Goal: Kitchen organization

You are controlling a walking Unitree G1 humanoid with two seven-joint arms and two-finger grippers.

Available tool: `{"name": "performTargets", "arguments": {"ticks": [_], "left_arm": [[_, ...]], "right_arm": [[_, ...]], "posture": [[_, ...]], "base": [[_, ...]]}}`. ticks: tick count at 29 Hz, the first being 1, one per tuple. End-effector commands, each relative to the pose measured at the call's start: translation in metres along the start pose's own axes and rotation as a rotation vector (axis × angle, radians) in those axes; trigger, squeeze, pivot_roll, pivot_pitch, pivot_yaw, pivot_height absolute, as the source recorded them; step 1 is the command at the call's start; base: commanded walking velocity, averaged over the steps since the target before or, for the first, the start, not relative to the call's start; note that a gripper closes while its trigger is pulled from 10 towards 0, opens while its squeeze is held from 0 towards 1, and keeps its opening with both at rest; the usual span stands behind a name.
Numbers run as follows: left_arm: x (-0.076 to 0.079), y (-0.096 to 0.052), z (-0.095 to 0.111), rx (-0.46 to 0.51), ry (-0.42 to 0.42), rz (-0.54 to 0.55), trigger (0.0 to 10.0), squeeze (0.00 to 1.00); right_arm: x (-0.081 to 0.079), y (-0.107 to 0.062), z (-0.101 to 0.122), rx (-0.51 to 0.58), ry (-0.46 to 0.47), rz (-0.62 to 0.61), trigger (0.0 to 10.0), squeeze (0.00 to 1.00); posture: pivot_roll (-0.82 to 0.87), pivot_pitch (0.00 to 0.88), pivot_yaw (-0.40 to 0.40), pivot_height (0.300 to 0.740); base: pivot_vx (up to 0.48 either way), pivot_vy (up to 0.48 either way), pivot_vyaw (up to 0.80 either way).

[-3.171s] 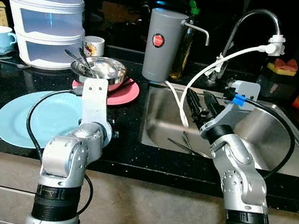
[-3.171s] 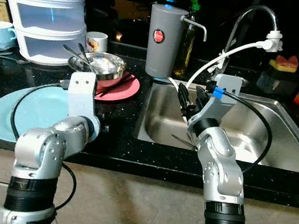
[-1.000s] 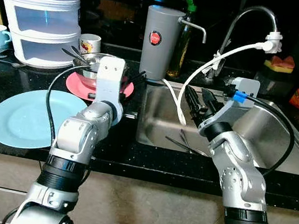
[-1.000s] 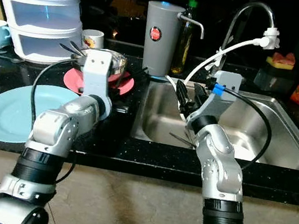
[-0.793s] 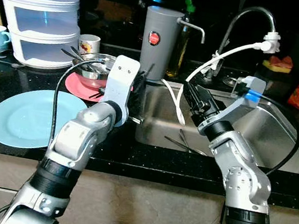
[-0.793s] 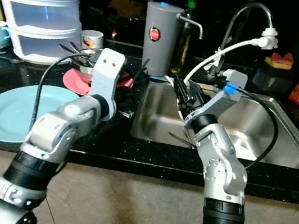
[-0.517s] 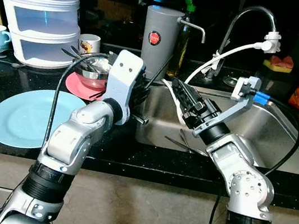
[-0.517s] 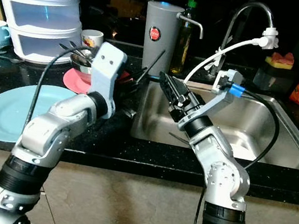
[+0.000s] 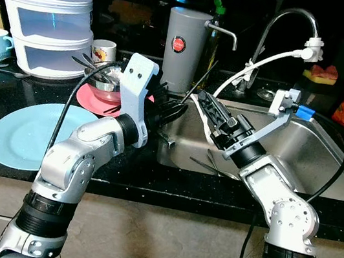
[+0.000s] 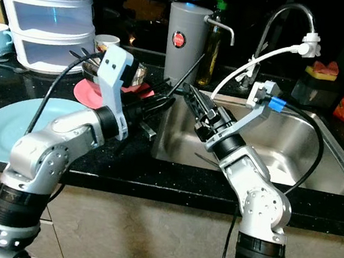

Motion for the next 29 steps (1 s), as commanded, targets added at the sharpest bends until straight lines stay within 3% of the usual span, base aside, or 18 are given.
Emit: {"name": "performTargets", "arguments": {"ticks": [1, 21, 22, 25, 26, 29], "left_arm": [[0.001, 0.000, -0.001, -0.010, -0.015, -0.019, 10.0, 0.00], [0.016, -0.002, -0.013, -0.068, -0.028, -0.113, 10.0, 0.00], [0.015, -0.002, -0.014, -0.069, -0.029, -0.111, 10.0, 0.00], [0.015, -0.002, -0.014, -0.068, -0.030, -0.109, 10.0, 0.00], [0.015, -0.002, -0.014, -0.067, -0.031, -0.107, 10.0, 0.00], [0.015, -0.002, -0.013, -0.067, -0.030, -0.103, 10.0, 0.00]], "right_arm": [[-0.004, -0.002, 0.004, 0.006, -0.003, 0.024, 10.0, 0.00], [-0.005, -0.001, 0.000, -0.020, -0.026, 0.018, 10.0, 0.00], [-0.005, -0.002, 0.000, -0.019, -0.026, 0.015, 5.1, 0.00], [-0.004, -0.002, 0.000, -0.018, -0.026, 0.013, 4.6, 0.00], [-0.004, -0.002, 0.000, -0.016, -0.025, 0.010, 0.0, 0.00], [-0.005, -0.002, 0.001, -0.011, -0.026, 0.014, 0.0, 0.00]], "posture": [[0.06, 0.123, -0.033, 0.740], [0.06, 0.121, -0.032, 0.740], [0.06, 0.116, -0.031, 0.740], [0.06, 0.116, -0.031, 0.740], [0.06, 0.116, -0.031, 0.740], [0.06, 0.116, -0.031, 0.740]], "base": [[0.000, 0.000, 0.00], [0.000, 0.000, 0.00], [0.000, 0.000, 0.00], [0.000, 0.000, 0.00], [0.000, 0.000, 0.00], [0.000, 0.000, 0.00]]}}
Point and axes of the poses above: a point about 5 cm out from each wrist's last joint towards the gripper, its own y axis pointing out of the wrist towards the gripper, its own z axis along the axis of the wrist's last joint, x = y × z, the point moved 1 cm from there along y, pointing out of the wrist towards the gripper
